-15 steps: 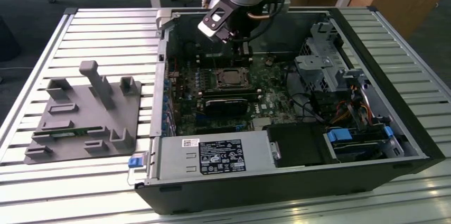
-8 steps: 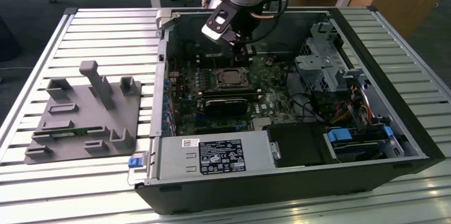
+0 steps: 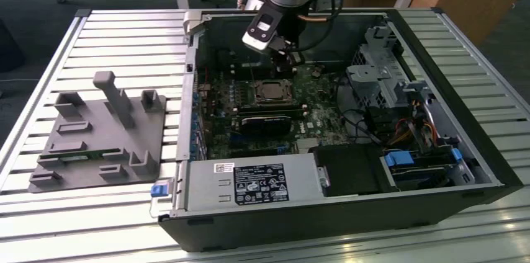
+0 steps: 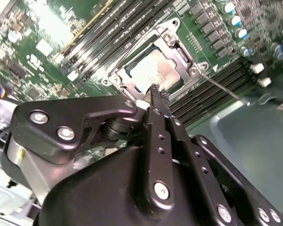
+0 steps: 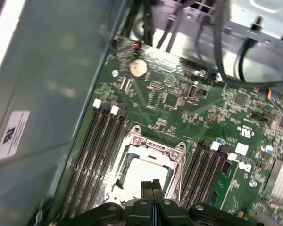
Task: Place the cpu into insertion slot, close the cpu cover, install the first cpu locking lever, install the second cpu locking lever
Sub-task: 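Install the first cpu locking lever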
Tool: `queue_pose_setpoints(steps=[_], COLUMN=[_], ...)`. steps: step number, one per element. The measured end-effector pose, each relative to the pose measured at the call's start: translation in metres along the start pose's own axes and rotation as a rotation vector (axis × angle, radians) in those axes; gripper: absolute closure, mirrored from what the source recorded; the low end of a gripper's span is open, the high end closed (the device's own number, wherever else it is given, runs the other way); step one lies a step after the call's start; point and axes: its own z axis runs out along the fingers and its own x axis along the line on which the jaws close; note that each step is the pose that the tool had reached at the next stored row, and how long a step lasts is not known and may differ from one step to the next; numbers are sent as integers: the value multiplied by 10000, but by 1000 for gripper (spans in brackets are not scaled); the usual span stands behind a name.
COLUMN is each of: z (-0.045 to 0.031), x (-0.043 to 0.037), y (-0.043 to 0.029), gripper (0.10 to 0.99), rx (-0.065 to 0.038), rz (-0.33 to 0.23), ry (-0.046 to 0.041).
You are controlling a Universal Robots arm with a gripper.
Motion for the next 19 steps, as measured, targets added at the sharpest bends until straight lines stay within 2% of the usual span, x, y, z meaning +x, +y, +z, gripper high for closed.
queue_pose_setpoints(steps=[10, 15, 19], z=[0, 0, 2], x=[0, 0, 0], y=[0, 0, 0], gripper=[980, 980, 980], rx=[46, 60, 79], rz=[-1821, -2385, -3112], ry=[16, 21, 27])
